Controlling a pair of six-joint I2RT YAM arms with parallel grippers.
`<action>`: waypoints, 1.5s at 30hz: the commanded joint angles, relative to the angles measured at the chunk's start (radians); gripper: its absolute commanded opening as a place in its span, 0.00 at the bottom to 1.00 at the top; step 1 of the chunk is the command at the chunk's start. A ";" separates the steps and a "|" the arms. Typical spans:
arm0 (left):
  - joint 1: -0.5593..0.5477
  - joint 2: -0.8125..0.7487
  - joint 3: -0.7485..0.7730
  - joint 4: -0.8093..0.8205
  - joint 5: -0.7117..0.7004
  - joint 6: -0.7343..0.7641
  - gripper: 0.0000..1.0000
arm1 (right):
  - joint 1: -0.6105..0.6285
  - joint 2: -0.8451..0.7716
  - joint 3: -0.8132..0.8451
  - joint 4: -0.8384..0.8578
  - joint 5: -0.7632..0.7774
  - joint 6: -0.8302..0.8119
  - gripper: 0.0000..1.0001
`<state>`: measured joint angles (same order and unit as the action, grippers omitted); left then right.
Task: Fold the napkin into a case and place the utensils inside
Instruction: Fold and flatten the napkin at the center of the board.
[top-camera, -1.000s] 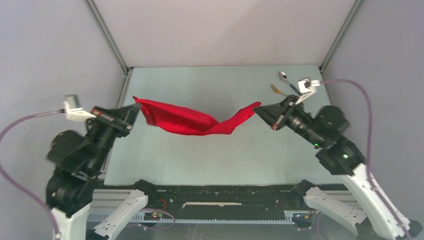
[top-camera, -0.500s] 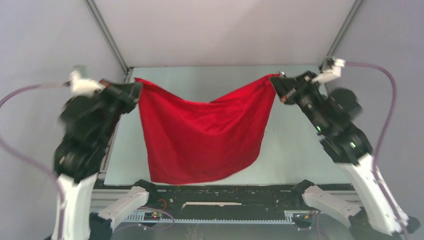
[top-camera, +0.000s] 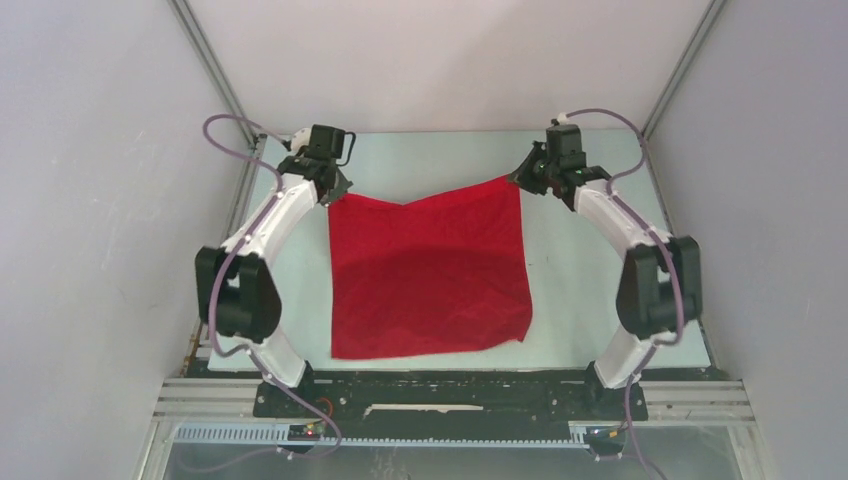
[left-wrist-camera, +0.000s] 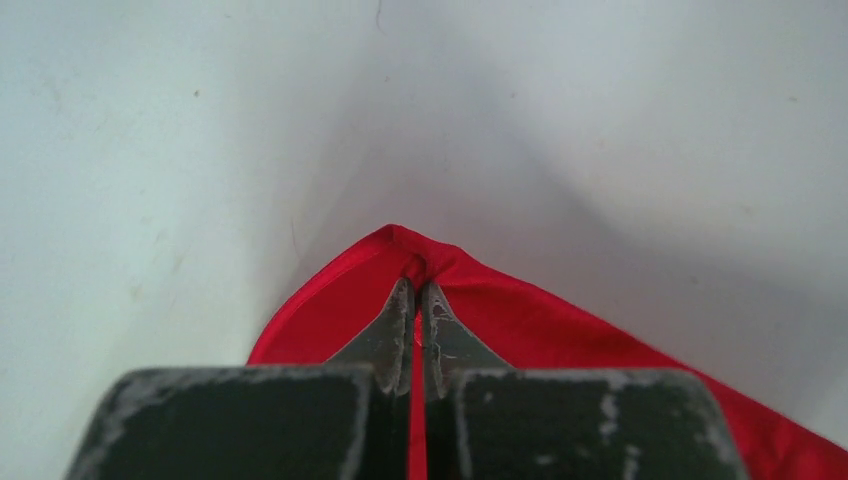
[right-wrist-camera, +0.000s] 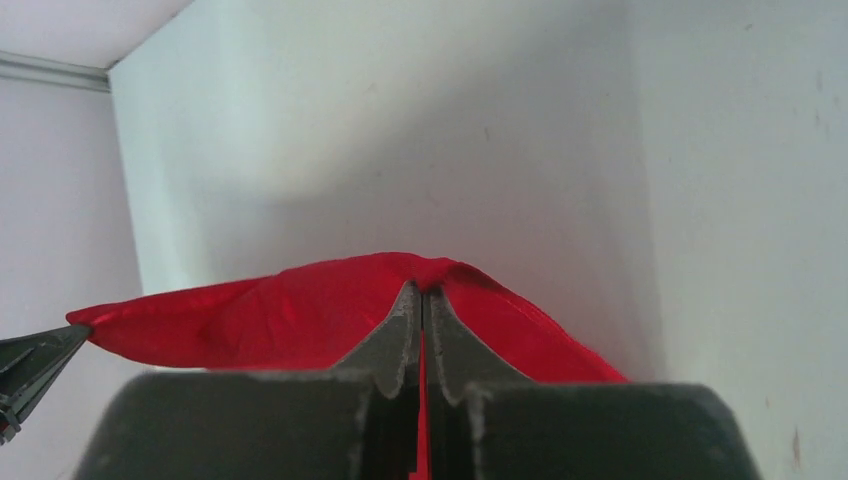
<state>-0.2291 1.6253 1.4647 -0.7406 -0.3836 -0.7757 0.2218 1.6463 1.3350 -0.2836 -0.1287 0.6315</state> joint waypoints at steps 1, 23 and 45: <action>0.043 0.131 0.088 0.126 0.017 0.043 0.00 | -0.032 0.170 0.129 0.098 -0.105 -0.030 0.00; 0.042 -0.224 -0.518 0.055 0.290 -0.030 0.00 | 0.005 -0.077 -0.318 -0.145 -0.203 -0.077 0.00; -0.009 -0.543 -0.890 -0.014 0.280 -0.083 0.00 | 0.106 -0.416 -0.671 -0.188 -0.133 -0.014 0.00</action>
<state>-0.2321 1.1126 0.5861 -0.7578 -0.0834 -0.8387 0.3199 1.2697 0.6872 -0.4786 -0.2852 0.5961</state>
